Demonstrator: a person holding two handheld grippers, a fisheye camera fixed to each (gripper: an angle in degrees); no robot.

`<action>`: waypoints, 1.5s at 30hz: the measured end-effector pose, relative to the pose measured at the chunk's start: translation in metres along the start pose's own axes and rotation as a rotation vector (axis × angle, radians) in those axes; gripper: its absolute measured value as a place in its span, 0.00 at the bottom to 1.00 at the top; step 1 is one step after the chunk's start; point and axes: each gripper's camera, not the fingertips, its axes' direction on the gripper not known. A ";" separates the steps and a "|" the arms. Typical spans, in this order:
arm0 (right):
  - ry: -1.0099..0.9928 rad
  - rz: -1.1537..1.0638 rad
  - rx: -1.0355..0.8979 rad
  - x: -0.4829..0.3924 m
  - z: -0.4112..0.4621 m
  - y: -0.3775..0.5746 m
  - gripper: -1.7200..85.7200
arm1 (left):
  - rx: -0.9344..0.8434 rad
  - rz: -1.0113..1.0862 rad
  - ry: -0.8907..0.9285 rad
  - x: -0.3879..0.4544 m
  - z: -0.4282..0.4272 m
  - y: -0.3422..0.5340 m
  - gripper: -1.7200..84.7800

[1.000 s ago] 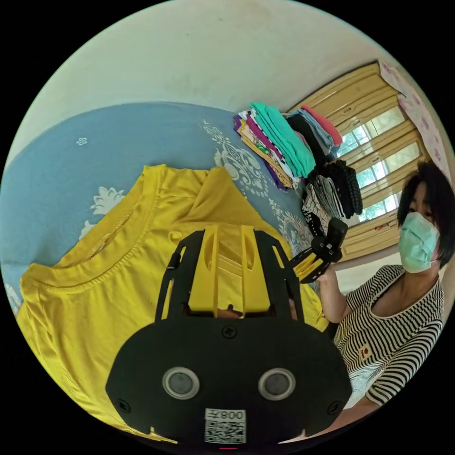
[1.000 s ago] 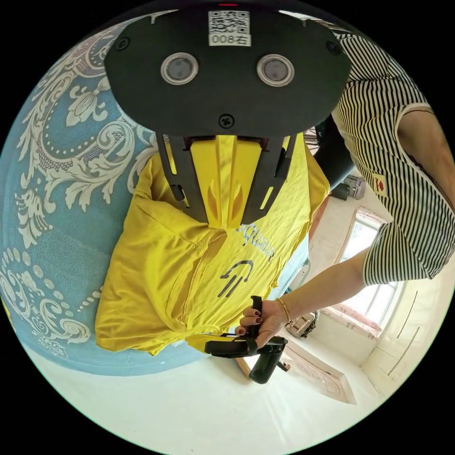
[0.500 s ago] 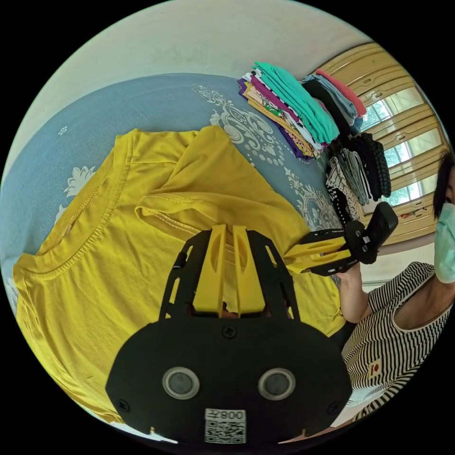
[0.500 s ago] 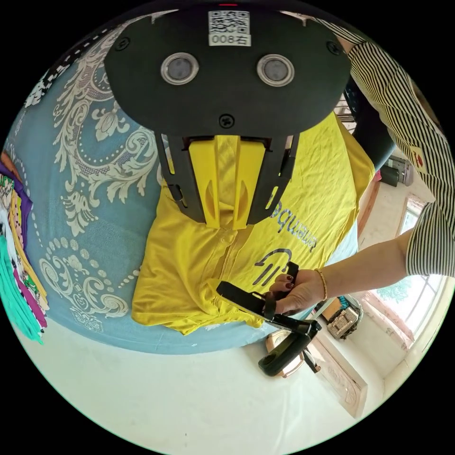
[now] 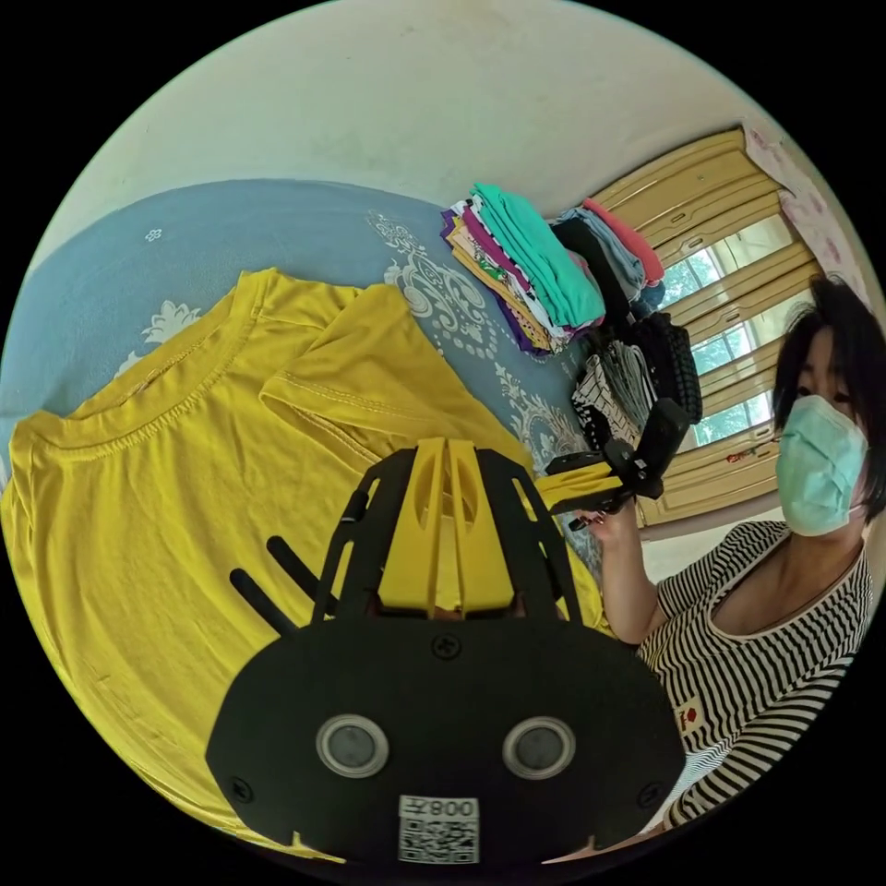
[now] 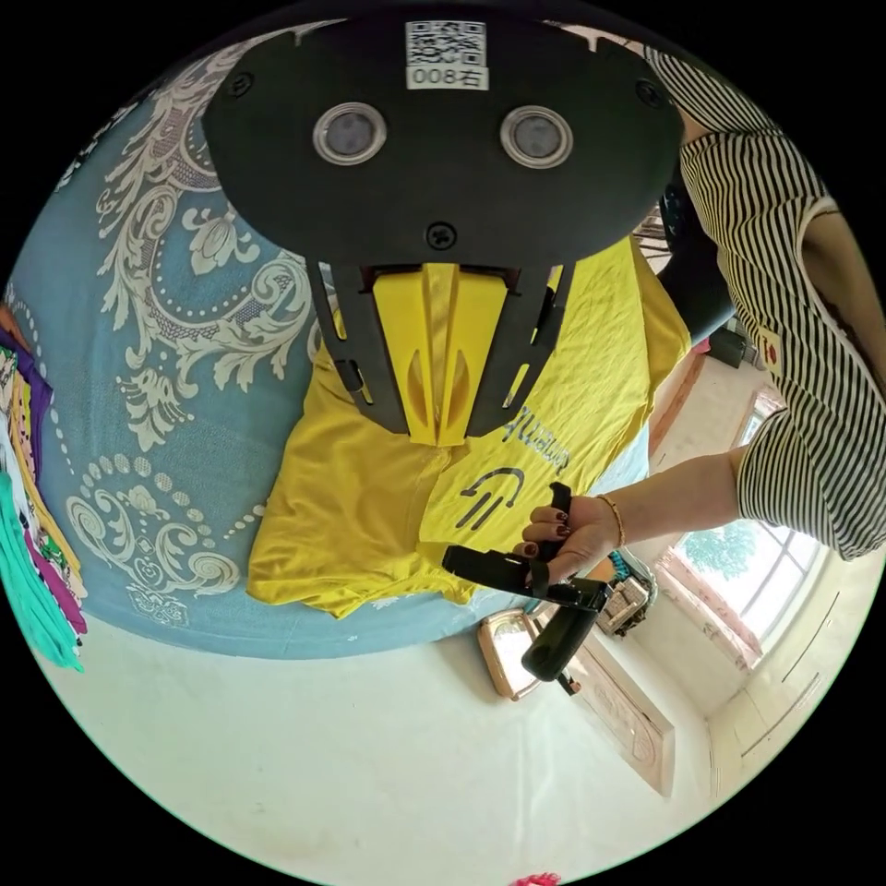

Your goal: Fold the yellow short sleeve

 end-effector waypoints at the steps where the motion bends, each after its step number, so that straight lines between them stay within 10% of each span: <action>1: -0.009 0.003 -0.005 0.002 0.000 0.001 0.02 | -0.004 0.001 -0.009 0.000 0.000 0.002 0.03; 16: -0.146 0.067 -0.175 0.039 0.025 -0.007 0.05 | 0.004 0.001 -0.155 0.016 0.005 0.004 0.08; 30: 0.231 0.137 0.015 0.047 -0.034 -0.005 0.10 | -0.208 0.279 -0.463 0.068 0.105 -0.118 0.07; 45: 0.294 0.313 0.061 0.086 -0.059 0.005 0.04 | -0.121 0.242 -0.395 0.091 0.125 -0.144 0.04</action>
